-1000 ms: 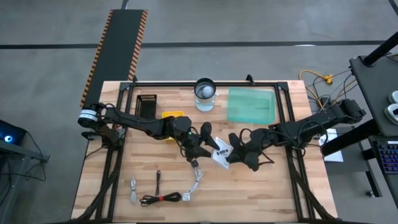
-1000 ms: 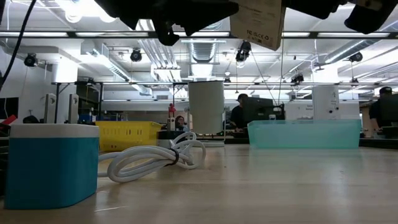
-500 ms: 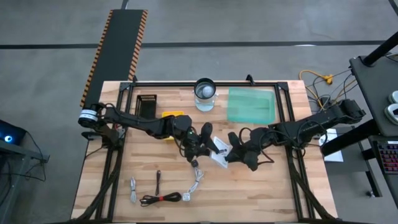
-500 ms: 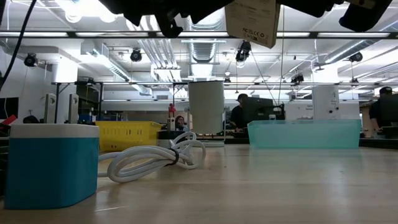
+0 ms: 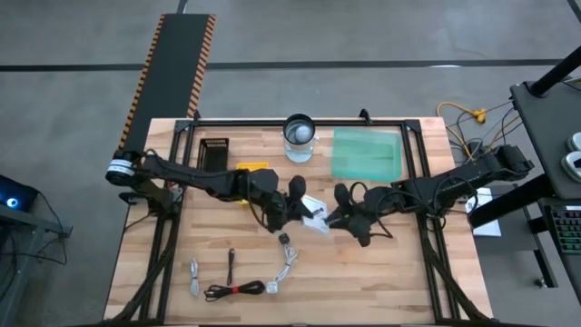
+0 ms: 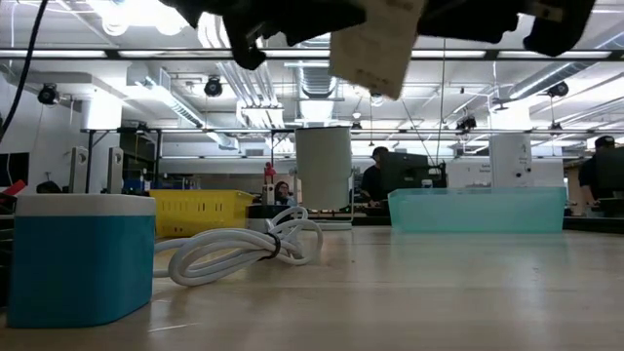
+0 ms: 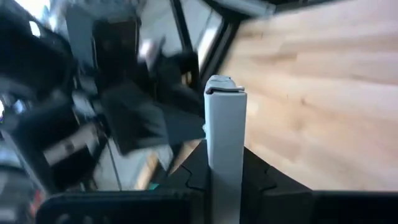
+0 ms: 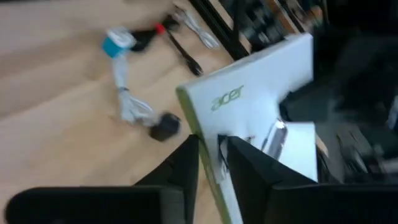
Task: Pick and place items into bin
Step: Put the white card reader box into the yellow bin
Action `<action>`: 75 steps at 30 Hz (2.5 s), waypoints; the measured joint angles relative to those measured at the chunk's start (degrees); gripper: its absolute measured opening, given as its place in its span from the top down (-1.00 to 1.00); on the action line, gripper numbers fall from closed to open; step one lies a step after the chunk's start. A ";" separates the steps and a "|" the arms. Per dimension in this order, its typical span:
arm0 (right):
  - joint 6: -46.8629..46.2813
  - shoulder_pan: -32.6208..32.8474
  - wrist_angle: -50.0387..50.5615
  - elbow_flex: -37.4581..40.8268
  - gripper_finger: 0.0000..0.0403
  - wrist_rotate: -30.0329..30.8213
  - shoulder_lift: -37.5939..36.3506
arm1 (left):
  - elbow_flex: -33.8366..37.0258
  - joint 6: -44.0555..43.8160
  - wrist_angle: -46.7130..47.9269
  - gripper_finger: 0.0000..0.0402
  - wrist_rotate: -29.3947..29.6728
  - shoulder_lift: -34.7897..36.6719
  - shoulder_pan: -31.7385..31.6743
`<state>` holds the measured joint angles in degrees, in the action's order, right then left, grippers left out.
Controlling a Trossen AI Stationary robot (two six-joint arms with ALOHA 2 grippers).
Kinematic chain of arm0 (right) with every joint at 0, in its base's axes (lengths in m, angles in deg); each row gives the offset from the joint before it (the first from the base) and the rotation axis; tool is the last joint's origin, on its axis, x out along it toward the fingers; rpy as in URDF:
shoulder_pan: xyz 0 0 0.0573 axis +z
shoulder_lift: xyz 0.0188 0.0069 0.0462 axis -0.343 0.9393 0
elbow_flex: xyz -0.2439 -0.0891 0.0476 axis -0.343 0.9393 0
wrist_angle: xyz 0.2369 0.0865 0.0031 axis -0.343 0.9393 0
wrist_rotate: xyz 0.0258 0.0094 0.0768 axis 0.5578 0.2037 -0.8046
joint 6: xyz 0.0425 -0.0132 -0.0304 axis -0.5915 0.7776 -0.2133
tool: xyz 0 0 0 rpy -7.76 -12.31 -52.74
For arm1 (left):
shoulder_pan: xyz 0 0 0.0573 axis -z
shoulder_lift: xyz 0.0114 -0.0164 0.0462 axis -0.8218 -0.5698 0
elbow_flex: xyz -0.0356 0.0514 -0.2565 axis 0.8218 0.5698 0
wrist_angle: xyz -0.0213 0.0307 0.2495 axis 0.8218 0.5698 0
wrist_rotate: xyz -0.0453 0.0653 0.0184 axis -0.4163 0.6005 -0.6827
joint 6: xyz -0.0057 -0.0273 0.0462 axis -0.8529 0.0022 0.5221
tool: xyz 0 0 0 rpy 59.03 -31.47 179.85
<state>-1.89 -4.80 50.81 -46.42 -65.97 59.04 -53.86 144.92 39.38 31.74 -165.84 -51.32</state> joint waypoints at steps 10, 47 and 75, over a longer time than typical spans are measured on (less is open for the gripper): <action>-7.62 0.10 1.08 -0.09 0.35 8.78 -0.09 | 0.11 -21.91 17.36 0.91 22.80 8.21 0.63; -20.99 -0.01 4.44 -0.09 0.52 22.72 -0.02 | 0.79 -13.29 51.18 0.91 37.27 11.90 0.03; -22.44 -0.03 4.17 -0.09 0.64 22.39 0.02 | 22.24 13.56 33.60 0.91 17.93 31.05 -9.85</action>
<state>-24.33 -4.83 54.98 -46.51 -43.58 59.06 -31.62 158.49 72.97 49.67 -134.79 -61.18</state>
